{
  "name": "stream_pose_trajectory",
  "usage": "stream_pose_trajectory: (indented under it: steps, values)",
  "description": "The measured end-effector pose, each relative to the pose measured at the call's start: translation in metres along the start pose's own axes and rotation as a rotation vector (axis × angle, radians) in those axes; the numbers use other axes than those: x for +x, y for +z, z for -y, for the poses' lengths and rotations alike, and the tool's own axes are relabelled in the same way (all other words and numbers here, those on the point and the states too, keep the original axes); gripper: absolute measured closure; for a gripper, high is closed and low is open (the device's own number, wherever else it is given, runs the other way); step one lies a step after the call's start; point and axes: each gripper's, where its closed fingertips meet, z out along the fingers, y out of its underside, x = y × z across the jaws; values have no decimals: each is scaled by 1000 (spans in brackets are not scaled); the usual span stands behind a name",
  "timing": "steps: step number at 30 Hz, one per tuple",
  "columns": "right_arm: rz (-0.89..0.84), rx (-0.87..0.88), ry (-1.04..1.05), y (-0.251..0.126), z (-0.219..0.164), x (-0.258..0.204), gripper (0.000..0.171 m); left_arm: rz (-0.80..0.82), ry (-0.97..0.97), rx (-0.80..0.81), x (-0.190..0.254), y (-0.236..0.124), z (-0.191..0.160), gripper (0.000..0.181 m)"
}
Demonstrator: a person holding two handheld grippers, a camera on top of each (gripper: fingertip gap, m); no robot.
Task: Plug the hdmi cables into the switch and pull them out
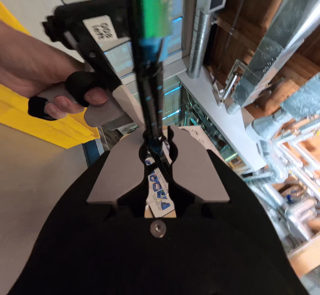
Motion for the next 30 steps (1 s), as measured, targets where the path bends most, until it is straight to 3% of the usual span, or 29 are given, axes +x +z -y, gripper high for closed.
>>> stream_pose_trajectory:
  steps: [2, 9, 13, 16, 23, 26, 30]
  values:
    - [-35, -49, 111, 6, -6, 5, 140, 78, 82, 12, -7, -5, 6, 134]
    - [72, -107, 706, 20, -13, -8, 136, 318, 242, 83, -38, -28, 26, 134]
    - [89, -251, 839, 20, -39, -6, 136, 383, 273, 132, -52, -44, 39, 134]
    - [78, -235, 1012, 16, -45, 3, 136, 422, 326, 140, -53, -47, 41, 134]
    - [246, -355, 963, 24, -49, -41, 136, 434, 407, 125, -43, -40, 36, 134]
    - [289, -279, 1016, 28, -36, -52, 136, 438, 426, 108, -43, -38, 34, 135]
    - [181, -161, 1151, 28, -25, -34, 134, 432, 434, 102, -40, -34, 30, 135]
